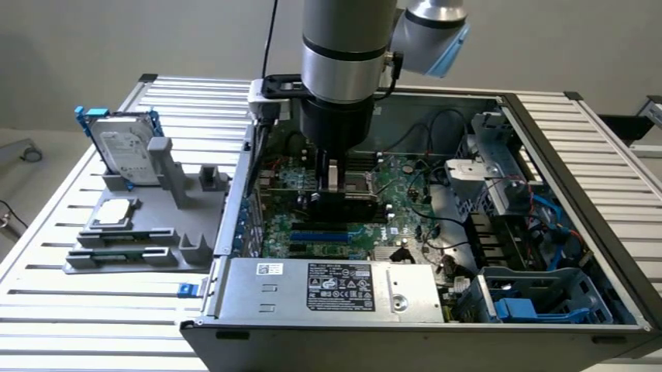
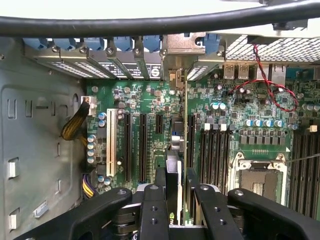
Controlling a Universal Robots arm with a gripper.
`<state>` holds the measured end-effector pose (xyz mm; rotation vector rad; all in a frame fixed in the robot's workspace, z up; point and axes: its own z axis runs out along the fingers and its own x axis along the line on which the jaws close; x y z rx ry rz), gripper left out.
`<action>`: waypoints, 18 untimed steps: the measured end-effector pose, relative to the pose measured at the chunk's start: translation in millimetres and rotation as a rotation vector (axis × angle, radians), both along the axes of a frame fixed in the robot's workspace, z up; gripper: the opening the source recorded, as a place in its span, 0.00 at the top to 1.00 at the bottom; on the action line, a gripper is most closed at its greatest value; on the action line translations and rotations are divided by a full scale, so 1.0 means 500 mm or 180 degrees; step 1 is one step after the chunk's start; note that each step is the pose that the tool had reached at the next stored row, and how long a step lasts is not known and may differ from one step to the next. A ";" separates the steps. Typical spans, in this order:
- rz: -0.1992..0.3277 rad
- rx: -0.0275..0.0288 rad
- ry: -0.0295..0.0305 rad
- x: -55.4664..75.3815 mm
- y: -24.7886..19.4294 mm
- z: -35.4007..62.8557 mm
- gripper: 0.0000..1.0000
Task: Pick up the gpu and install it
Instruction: 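Insert the gpu into the slot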
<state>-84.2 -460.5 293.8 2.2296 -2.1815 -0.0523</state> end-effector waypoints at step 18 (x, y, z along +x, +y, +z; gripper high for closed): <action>0.0000 -0.0002 -0.0003 -0.006 0.0000 -0.028 0.73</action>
